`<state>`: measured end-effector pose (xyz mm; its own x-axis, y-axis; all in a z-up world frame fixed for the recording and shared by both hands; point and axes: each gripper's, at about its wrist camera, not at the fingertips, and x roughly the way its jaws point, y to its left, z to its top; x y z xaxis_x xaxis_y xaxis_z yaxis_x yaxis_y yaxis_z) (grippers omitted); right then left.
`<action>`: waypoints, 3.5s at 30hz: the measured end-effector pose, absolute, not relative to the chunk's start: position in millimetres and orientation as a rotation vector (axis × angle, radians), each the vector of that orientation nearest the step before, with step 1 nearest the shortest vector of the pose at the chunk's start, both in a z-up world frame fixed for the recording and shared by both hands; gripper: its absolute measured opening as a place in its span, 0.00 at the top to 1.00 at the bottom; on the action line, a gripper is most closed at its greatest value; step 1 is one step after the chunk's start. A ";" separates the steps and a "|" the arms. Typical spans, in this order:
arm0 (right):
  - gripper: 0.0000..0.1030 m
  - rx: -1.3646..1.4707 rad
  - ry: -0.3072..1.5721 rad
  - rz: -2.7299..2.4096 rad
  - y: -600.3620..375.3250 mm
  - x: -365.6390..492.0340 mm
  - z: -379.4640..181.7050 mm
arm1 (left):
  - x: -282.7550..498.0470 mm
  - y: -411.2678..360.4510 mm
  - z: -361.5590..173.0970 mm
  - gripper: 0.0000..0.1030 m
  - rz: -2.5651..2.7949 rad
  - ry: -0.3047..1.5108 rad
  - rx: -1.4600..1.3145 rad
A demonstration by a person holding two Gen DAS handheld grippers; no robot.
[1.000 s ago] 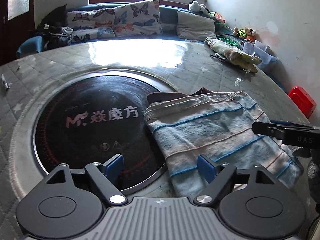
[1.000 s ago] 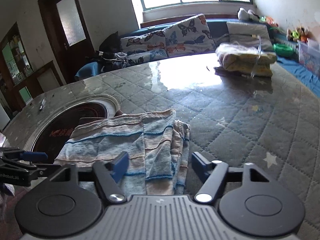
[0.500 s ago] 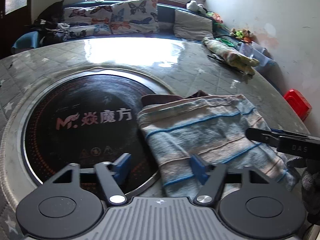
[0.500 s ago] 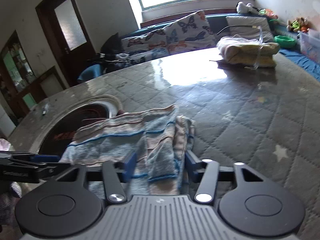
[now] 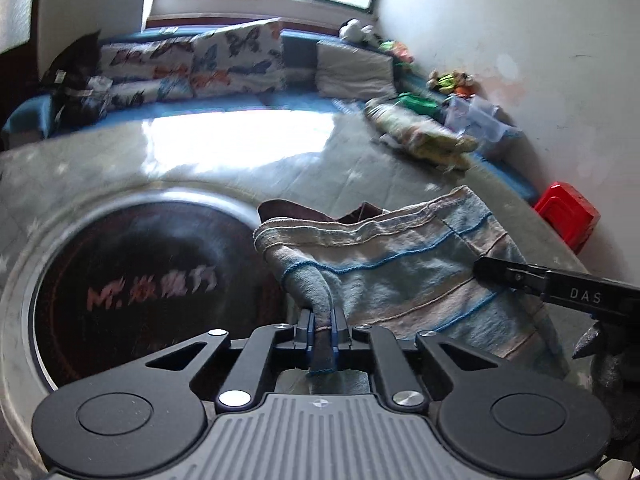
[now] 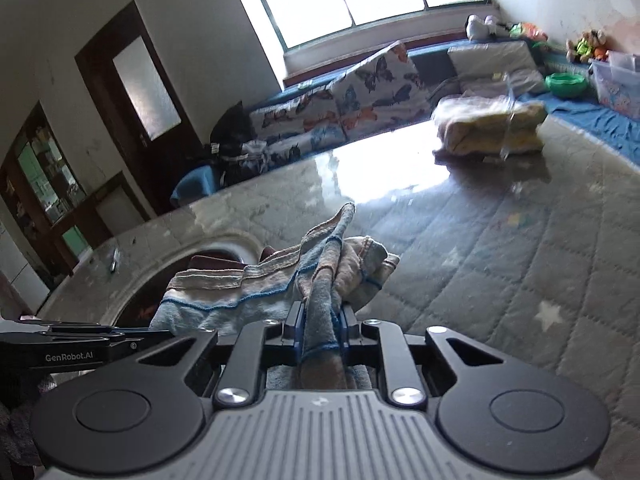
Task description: Fold towel
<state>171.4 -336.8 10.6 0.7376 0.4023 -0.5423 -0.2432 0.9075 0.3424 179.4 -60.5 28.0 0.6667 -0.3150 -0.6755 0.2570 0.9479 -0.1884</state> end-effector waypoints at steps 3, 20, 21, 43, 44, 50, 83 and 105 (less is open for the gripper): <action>0.85 0.256 0.619 0.342 -344.1 167.0 21.7 | 182.6 -73.5 40.5 0.92 -0.352 0.747 -0.056; 0.85 0.183 0.518 0.203 -392.9 177.7 72.1 | 229.7 -148.8 69.7 0.92 -0.435 0.704 0.018; 0.85 0.179 0.521 0.197 -394.5 179.1 71.6 | 232.7 -152.0 68.2 0.92 -0.436 0.708 0.023; 0.85 0.157 0.634 0.129 -410.6 212.2 24.9 | 260.2 -185.2 27.4 0.91 -0.425 0.818 0.048; 0.85 0.156 0.638 0.128 -410.5 213.2 23.3 | 261.1 -185.5 26.3 0.91 -0.424 0.822 0.047; 0.85 0.147 0.653 0.120 -410.7 218.1 15.6 | 265.9 -187.1 21.6 0.91 -0.418 0.837 0.046; 0.71 0.018 0.666 0.169 -388.9 150.0 0.8 | 185.6 -192.2 5.6 0.54 -0.451 0.799 0.167; 0.29 0.024 0.650 0.128 -392.1 109.6 -3.4 | 159.1 -176.5 2.3 0.16 -0.417 0.811 0.133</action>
